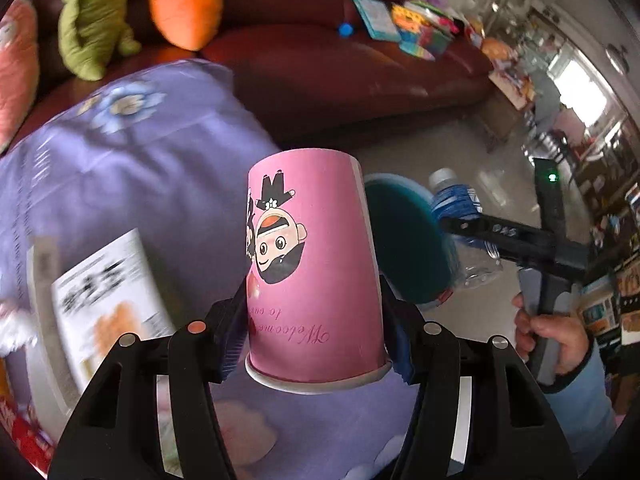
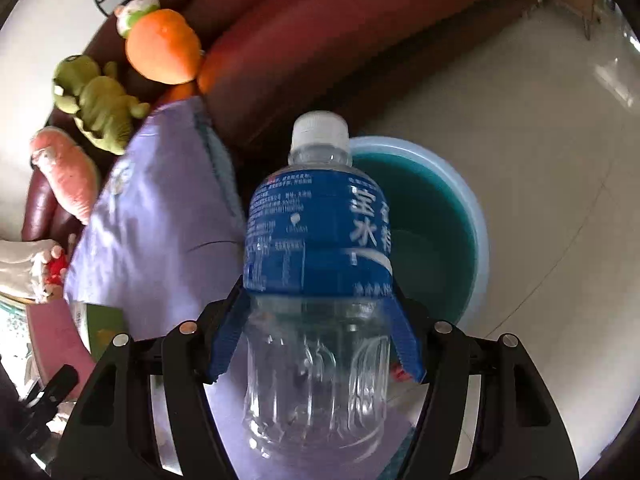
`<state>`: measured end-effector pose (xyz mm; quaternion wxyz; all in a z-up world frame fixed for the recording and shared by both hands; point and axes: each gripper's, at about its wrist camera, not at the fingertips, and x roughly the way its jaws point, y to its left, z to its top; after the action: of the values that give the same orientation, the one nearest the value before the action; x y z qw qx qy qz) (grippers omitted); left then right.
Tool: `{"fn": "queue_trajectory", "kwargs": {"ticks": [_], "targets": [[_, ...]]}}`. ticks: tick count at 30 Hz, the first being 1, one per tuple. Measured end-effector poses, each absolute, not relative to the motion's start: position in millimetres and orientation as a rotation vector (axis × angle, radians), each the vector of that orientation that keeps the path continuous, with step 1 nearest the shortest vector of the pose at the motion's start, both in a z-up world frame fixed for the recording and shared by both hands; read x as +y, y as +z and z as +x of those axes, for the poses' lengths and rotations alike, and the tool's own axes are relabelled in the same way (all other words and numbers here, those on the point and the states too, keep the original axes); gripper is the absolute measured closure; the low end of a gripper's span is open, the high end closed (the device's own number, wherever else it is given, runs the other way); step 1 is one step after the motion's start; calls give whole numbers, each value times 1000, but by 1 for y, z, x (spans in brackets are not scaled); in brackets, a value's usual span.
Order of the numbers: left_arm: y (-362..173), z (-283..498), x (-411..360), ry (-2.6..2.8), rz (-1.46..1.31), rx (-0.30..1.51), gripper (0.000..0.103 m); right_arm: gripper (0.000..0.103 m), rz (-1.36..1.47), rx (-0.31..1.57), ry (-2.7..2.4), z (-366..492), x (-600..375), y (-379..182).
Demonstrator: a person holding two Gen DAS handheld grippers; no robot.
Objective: Collect trash
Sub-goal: 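Carry cup and bottle to the bucket and open both tools to drop them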
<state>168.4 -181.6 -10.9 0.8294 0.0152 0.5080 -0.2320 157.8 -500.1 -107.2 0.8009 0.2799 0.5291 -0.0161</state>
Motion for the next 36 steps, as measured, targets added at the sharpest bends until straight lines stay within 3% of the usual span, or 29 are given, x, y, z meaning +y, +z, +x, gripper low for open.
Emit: {"fn": "queue_trajectory", "kwargs": {"ticks": [5,12,18,23,26,36], "targets": [[-31,189,-228,-521,91,1113,44,39,634,1167,-4,159,-505,-131],[-50,198,-275,-558,152,1151,44,39,682,1127,-6,146,-534,-118],[-63,203,-305,-586,177,1176,44,30,669,1077,-64,131,-558,-100],[-71,207,-325,-554,223,1174,36,28,669,1073,-81,126,-569,-94],[-72,209,-324,-537,205,1183,22,27,662,1073,-85,125,-569,-91],[-63,204,-298,-505,145,1165,21,26,603,1093,-77,127,-551,-81]]}}
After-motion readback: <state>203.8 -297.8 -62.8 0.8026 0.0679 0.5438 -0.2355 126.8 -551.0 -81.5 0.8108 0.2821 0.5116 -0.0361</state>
